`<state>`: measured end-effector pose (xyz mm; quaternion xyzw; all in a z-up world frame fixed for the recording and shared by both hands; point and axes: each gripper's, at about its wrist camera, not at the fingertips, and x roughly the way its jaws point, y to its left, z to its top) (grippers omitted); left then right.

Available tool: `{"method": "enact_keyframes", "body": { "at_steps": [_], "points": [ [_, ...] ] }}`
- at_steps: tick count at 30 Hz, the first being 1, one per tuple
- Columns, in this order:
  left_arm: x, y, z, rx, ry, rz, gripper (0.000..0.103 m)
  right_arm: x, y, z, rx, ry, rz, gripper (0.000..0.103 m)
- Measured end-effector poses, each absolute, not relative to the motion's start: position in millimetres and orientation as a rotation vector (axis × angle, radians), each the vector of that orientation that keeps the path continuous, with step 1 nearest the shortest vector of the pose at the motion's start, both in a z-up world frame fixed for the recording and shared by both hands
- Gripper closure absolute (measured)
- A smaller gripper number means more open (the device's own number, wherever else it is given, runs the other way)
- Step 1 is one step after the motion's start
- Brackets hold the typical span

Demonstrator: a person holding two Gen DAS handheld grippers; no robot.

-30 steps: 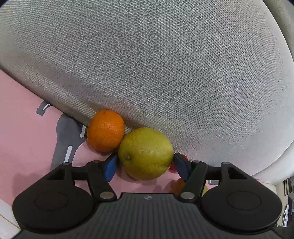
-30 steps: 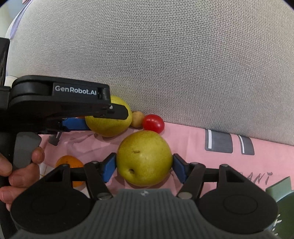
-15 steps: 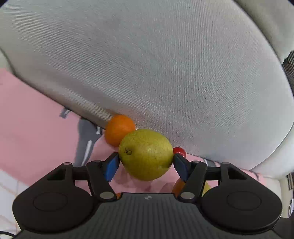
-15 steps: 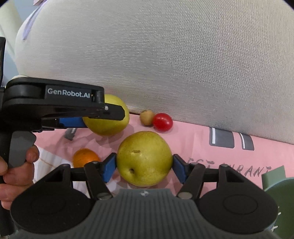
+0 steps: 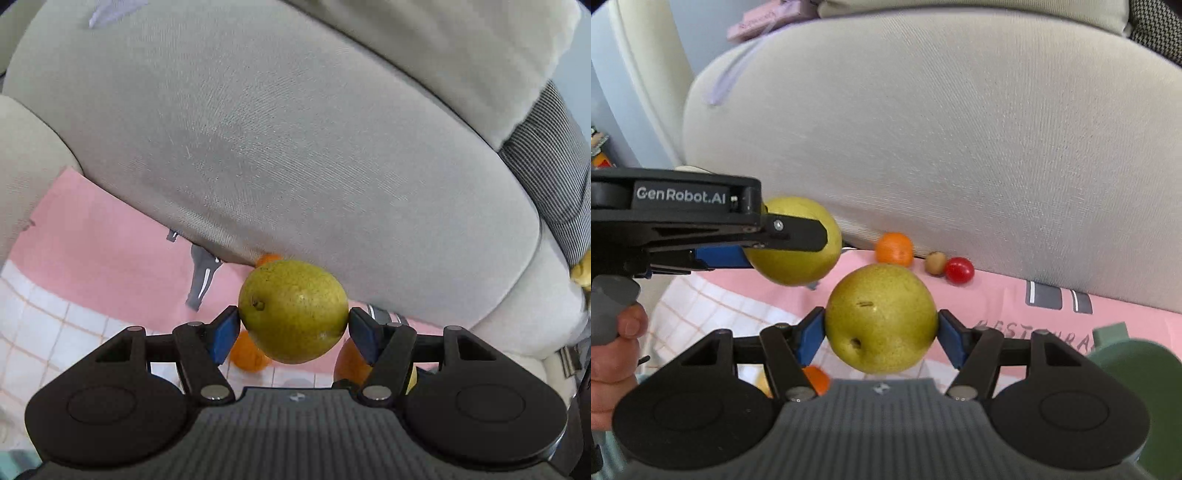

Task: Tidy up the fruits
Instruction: 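Carry lemon and pear into the green colander and open both tools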

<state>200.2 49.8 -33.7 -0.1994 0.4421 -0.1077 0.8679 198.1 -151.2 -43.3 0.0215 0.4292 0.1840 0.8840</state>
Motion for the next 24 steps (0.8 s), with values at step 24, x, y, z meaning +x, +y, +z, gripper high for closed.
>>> {"method": "enact_keyframes", "body": {
  "at_steps": [24],
  "points": [
    [107.5,-30.5,13.8,-0.239,0.889,-0.396,0.029,88.1,-226.6,-17.9,0.073,0.827,0.251,0.041]
  ]
}}
